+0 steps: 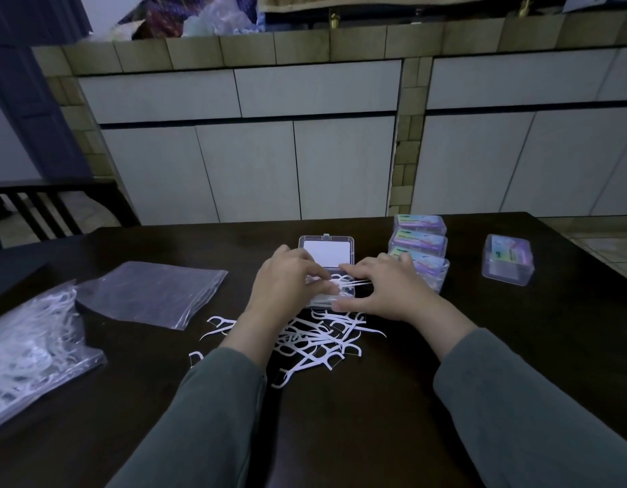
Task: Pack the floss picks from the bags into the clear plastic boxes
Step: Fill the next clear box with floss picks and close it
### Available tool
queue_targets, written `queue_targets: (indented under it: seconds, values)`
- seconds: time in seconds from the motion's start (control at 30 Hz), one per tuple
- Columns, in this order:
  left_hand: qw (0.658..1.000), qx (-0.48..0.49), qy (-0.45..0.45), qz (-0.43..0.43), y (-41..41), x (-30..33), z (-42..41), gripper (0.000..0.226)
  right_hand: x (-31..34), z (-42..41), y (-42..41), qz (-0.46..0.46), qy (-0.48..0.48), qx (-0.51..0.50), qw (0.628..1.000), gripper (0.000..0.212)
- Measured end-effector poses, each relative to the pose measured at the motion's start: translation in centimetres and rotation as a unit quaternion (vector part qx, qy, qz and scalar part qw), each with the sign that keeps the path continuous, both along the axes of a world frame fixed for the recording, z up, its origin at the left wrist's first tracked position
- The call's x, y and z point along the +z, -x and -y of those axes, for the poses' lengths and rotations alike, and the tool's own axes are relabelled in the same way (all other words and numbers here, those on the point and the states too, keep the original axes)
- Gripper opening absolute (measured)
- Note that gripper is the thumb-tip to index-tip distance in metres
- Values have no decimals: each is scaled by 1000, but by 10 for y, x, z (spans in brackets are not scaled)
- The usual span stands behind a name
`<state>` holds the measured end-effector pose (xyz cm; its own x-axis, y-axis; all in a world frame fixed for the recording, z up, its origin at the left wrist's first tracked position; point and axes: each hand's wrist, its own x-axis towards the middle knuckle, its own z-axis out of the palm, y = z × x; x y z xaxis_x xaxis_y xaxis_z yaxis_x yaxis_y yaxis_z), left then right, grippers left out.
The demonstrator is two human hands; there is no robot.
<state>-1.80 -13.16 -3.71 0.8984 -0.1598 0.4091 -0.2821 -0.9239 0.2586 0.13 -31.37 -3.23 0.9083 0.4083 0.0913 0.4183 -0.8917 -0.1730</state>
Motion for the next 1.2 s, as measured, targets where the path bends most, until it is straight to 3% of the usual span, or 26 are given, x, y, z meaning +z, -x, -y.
queue_targets:
  seconds: [0.1,0.3,0.4,0.6,0.7,0.8,0.87,0.97,1.2]
  values:
    - [1000,-6,-17,-19,2,5,-5,31,-2,1,0,-9,-11,-2,1000,82]
    - [991,3,114,-71,6,11,-39,11,2,4,1,-10,-44,-7,999,77]
    - [985,-8,135,-104,8,10,-38,6,1,4,0,-6,-48,-9,999,79]
    - [993,4,77,-93,6,10,-29,9,2,5,2,-6,-46,-7,999,82]
    - [996,27,85,-21,8,13,-26,7,1,5,2,-7,-54,-3,999,80]
    - [997,-36,71,13,11,15,-3,16,0,6,2,-2,-71,2,997,75]
    - [993,-106,54,-12,11,12,15,20,-1,6,2,6,-86,12,996,68]
    - [990,-126,28,-64,6,4,28,27,-2,7,1,8,-97,15,995,62]
    - [980,-163,88,-75,4,5,25,11,-2,7,1,14,-99,17,995,59]
